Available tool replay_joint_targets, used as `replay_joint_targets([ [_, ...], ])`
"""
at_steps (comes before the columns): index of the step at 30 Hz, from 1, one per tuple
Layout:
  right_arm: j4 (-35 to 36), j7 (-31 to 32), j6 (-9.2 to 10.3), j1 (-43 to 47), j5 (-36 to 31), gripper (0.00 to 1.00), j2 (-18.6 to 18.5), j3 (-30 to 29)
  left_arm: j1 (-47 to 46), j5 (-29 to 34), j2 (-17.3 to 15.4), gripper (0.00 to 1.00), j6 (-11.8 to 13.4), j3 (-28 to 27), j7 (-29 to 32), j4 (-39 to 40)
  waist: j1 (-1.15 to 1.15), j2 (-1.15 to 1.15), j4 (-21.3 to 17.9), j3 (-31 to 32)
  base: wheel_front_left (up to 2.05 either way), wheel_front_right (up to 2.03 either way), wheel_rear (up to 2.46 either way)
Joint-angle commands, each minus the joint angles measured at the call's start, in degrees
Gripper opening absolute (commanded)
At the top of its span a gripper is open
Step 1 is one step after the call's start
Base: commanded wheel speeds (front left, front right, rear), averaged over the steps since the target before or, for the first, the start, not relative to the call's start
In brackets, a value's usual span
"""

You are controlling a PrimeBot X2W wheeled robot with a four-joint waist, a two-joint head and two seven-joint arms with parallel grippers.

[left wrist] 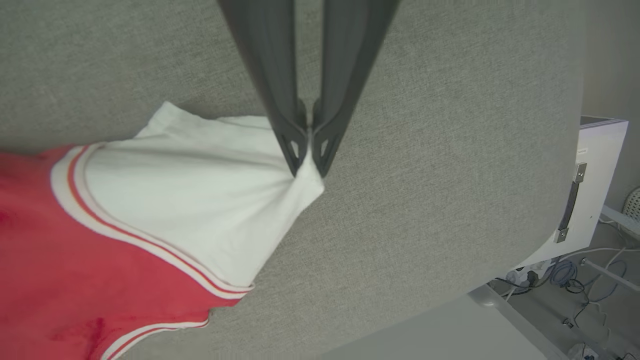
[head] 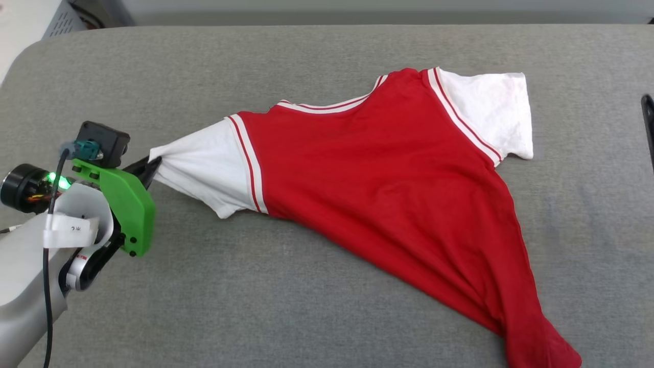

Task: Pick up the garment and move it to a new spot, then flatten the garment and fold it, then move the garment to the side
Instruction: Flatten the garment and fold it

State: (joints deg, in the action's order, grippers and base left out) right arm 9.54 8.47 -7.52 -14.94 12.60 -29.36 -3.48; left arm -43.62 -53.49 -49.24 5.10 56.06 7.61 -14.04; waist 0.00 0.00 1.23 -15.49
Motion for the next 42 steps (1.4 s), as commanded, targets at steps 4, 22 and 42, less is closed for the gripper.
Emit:
replay_joint_targets([
  [4,-1.4,7.4,0.03,-7.8,4.7,1.0,-5.5,4.5,0.7,-0.3,-1.1,0.0,2.4,-1.6,-1.8,3.2,0.0,0.0,2.3,-1.8,0.0,0.0,0.0],
  [22,-18.2,47.3,0.03,-41.3,28.6,1.0,-19.5,29.3,-5.6,8.0,1.7,0.0,7.5,-2.7,-7.2,12.9,0.0,0.0,9.7,-16.8,0.0,0.0,0.0],
  [42,-31.7,44.3,0.03,-44.3,31.4,0.0,-18.8,43.4,-7.2,9.3,3.4,0.0,8.0,-3.2,-10.5,13.5,0.0,0.0,11.5,-22.0,0.0,0.0,0.0],
])
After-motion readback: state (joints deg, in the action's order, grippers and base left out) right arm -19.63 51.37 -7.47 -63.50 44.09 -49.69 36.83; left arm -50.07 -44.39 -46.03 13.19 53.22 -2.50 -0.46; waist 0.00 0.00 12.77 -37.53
